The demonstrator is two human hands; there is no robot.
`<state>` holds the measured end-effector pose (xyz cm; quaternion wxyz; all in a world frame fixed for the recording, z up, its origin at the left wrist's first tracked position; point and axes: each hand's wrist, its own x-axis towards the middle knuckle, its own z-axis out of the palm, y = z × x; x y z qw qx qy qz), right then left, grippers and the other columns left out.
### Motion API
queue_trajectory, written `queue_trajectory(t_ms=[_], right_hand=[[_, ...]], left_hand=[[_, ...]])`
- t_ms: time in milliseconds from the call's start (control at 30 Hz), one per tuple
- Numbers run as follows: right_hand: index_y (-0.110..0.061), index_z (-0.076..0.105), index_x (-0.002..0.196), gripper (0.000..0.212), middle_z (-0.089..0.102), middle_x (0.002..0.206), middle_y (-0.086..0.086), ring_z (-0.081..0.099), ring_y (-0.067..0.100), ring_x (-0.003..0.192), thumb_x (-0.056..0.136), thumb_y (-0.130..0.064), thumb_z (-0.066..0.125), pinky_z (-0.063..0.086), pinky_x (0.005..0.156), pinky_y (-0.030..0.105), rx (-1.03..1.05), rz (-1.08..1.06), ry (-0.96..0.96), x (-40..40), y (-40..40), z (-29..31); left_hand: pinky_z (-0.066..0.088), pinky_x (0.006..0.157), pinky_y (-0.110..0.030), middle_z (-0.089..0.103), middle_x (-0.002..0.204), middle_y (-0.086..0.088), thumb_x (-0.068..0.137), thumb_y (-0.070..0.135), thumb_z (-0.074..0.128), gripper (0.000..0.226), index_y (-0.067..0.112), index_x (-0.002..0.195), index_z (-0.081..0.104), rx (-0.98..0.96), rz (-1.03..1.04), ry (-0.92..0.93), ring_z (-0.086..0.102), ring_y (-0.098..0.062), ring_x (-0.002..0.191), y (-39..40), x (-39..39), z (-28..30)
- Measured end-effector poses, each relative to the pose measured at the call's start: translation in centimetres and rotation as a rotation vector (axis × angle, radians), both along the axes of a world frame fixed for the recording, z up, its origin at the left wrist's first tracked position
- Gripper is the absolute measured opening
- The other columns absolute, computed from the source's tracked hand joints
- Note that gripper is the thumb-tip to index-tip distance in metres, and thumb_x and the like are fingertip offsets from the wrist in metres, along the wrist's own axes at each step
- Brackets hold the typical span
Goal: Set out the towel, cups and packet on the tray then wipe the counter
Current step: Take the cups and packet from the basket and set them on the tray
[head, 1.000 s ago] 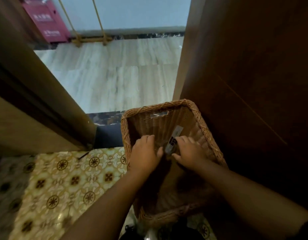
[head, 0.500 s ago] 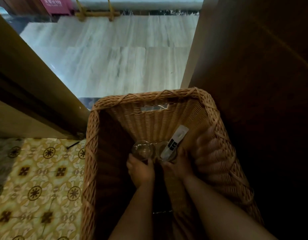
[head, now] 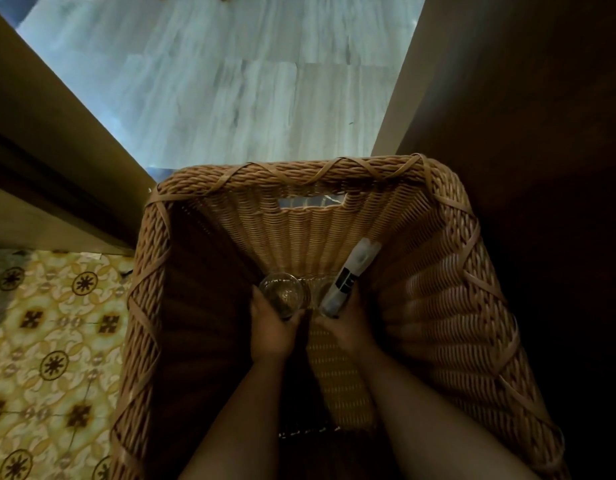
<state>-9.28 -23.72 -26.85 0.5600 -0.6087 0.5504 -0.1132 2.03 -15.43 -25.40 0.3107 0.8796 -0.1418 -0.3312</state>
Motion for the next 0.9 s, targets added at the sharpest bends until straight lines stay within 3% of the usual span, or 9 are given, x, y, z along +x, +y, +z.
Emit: queue_trajectory(t_ms=[67,167,233,433,600,800,900], right_hand=[[-0.018,0.026,0.146,0.097,0.041,0.132,-0.013,0.04,0.005,0.124,0.068,-0.007,0.084,0.035,0.093,0.01,-0.018,-0.011,0.018,-0.2,0.0,0.0],[-0.012,0.022,0.15,0.096,0.038,0.149,0.005,0.039,0.019,0.136,0.074,-0.015,0.081,0.037,0.111,0.04,-0.052,0.02,0.083,-0.1,0.1,0.4],[-0.011,0.019,0.15,0.095,0.036,0.151,0.009,0.038,0.024,0.138,0.077,-0.02,0.079,0.035,0.113,0.046,-0.067,0.05,0.126,-0.2,0.1,0.8],[-0.009,0.026,0.147,0.092,0.039,0.143,0.013,0.044,0.029,0.13,0.074,-0.022,0.08,0.041,0.106,0.045,-0.16,0.105,0.219,-0.8,0.3,6.7],[-0.018,0.018,0.151,0.102,0.026,0.151,0.009,0.039,0.028,0.133,0.072,-0.026,0.082,0.043,0.105,0.045,-0.162,0.13,0.259,-2.2,2.4,17.3],[-0.031,0.012,0.149,0.104,0.023,0.153,0.0,0.036,0.025,0.135,0.071,-0.034,0.081,0.044,0.104,0.052,-0.365,0.19,0.242,-4.8,4.6,26.2],[-0.032,0.014,0.148,0.103,0.022,0.151,0.0,0.039,0.024,0.133,0.071,-0.033,0.082,0.046,0.104,0.048,-0.44,0.27,0.175,-4.0,5.6,29.7]], left_hand=[[0.036,0.106,-0.045,0.011,0.162,-0.01,0.08,0.035,0.077,0.109,0.016,0.154,0.0,-0.011,-0.006,-0.009,0.028,-0.031,0.142,-0.2,0.1,-0.1],[0.039,0.103,-0.045,0.014,0.161,-0.011,0.08,0.033,0.077,0.105,0.015,0.154,0.004,-0.013,-0.002,-0.013,0.032,-0.032,0.14,-0.3,0.3,-0.2],[0.041,0.101,-0.045,0.016,0.16,-0.012,0.08,0.033,0.077,0.105,0.015,0.154,0.006,-0.011,-0.001,-0.009,0.035,-0.033,0.138,-0.2,0.3,0.0],[0.049,0.096,-0.046,0.016,0.157,-0.011,0.08,0.034,0.077,0.102,0.013,0.153,0.009,-0.023,-0.011,0.017,0.044,-0.034,0.129,0.5,-0.3,6.1],[0.038,0.088,-0.029,0.016,0.154,-0.012,0.08,0.031,0.076,0.102,0.013,0.153,0.006,-0.068,-0.071,0.004,0.044,-0.032,0.128,3.0,-1.1,16.5],[0.035,0.099,-0.029,0.022,0.154,-0.01,0.076,0.049,0.076,0.108,0.015,0.153,0.008,-0.111,-0.274,-0.089,0.039,-0.026,0.133,8.1,-1.5,26.0],[0.04,0.104,-0.037,0.029,0.151,-0.011,0.074,0.047,0.078,0.099,0.017,0.15,0.022,-0.125,-0.257,-0.203,0.041,-0.026,0.132,10.7,-0.6,29.9]])
